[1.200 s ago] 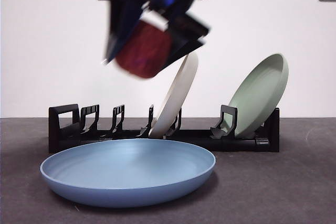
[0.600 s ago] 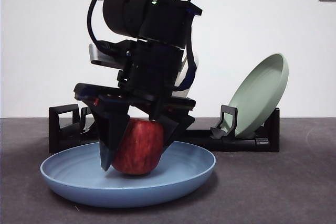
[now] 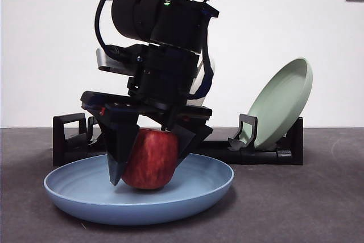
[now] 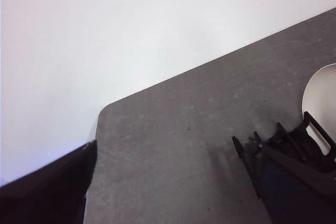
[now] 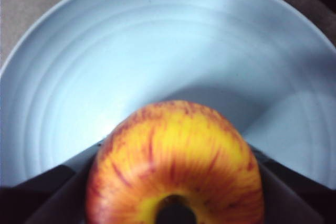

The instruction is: Take the blue plate from the plate rack,put the plate on the table,take the apple from the table,put the apple in the plate

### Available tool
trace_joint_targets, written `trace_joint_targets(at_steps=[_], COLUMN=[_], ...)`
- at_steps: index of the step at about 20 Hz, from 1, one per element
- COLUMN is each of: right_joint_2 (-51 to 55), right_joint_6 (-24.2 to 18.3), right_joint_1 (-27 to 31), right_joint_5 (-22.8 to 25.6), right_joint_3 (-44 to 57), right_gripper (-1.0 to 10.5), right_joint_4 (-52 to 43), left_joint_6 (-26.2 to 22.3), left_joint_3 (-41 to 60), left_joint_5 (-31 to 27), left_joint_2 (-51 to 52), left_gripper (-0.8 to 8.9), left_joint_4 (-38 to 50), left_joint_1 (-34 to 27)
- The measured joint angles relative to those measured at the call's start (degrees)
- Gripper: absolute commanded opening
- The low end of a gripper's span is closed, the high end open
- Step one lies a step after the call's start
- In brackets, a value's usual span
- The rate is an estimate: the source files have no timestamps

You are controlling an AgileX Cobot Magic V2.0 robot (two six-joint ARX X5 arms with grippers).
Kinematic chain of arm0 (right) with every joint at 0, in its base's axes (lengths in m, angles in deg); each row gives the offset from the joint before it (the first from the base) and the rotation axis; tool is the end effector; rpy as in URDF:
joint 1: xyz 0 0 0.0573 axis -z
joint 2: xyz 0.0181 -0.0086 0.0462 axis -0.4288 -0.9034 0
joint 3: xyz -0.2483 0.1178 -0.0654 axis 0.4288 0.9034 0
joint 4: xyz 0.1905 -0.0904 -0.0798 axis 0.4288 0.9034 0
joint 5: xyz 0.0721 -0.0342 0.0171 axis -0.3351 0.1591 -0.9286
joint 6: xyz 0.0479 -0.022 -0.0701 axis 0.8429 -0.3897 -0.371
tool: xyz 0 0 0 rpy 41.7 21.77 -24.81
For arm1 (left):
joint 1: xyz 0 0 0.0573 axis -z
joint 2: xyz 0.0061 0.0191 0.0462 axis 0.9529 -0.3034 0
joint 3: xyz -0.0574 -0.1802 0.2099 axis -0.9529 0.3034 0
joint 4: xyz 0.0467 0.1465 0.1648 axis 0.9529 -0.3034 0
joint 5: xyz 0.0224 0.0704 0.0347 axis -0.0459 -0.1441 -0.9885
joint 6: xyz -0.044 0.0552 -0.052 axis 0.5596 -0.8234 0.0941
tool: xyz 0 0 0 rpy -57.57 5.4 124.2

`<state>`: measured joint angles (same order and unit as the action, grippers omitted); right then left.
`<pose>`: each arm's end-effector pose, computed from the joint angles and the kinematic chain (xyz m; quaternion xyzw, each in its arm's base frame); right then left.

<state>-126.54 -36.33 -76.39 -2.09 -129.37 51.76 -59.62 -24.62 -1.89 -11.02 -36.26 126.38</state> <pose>0.2445 0.3073 0.1593 -0.2040 0.5438 0.3438 0.7378 0.0964 -0.0305 0.4835 0.1776 0.1600 0.0015 0.9710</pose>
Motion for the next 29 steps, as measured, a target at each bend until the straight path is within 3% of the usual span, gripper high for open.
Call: trace_joint_targets(at_steps=[4,10,18,22,25,26,29], right_joint_2=[0.0,2.58,28.09,41.48,48.41,50.16,52.94], right_joint_6=[-0.02,-0.02,-0.26,-0.26,-1.36,-2.03,-4.11], right_joint_1=[0.02,0.2,2.71,5.09,6.88,7.48,8.35], right_joint_5=[-0.35,-0.15,-0.15,-0.15,-0.13,-0.11,0.26], right_joint_3=[0.0,0.0,-0.07,-0.13,-0.22,-0.22,-0.22], right_gripper=[6.0,6.0,5.9,2.8,0.3,-0.2,-0.1], right_joint_4=[2.32,3.23,9.66,11.26,12.94,13.44,14.29], left_joint_6=[0.92,2.56,3.93,0.72,-1.4,-2.25,-4.72], left_joint_3=[0.0,0.0,0.0,0.0,0.02,0.02,0.02], left_joint_5=[2.62,6.78,22.71,28.11,30.56,31.56,32.89], left_joint_2=[0.0,0.0,-2.71,-7.54,-11.32,-12.09,-13.4], left_gripper=[4.71,4.71,4.7,4.42,0.75,-0.15,-0.08], left_joint_4=[0.0,0.0,0.04,2.64,3.78,4.42,6.97], left_joint_1=[0.0,0.0,0.0,0.0,0.0,0.0,0.0])
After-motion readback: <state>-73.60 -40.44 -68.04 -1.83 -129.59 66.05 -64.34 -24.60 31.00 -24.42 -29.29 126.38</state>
